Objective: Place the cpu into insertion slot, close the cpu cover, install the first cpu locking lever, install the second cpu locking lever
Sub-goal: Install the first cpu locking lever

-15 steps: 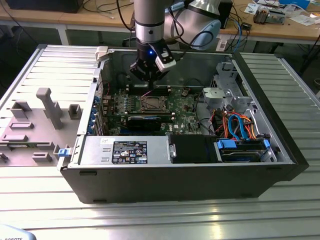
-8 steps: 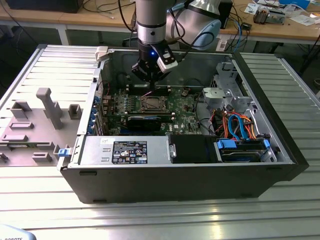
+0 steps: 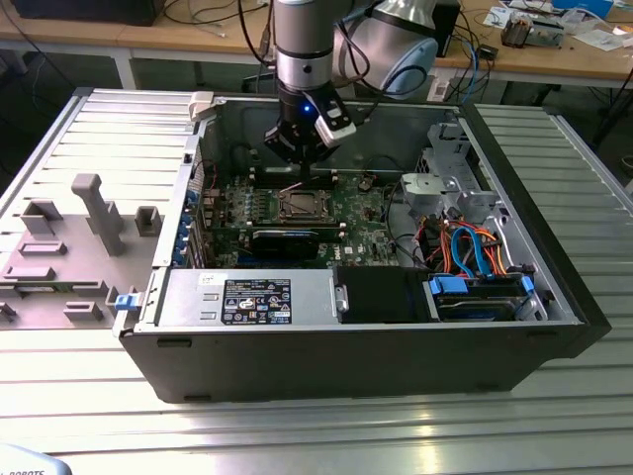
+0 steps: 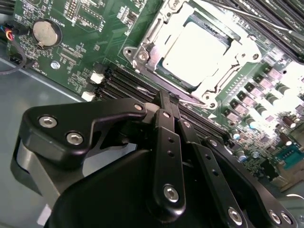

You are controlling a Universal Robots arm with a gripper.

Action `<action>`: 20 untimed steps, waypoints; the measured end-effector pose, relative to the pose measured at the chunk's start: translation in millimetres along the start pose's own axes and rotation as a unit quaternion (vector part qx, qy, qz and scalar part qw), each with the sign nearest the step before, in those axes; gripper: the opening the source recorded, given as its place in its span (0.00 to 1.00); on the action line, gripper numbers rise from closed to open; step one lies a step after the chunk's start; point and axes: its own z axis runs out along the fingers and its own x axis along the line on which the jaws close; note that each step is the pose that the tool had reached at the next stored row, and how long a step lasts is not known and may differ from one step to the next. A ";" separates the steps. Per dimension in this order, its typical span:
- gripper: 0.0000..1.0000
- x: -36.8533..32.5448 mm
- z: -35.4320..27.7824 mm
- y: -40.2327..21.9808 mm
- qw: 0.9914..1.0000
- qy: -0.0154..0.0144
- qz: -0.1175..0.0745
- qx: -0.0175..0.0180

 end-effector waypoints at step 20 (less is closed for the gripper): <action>0.11 -8.7 8.2 -2.9 1.000 0.006 0.024 -0.010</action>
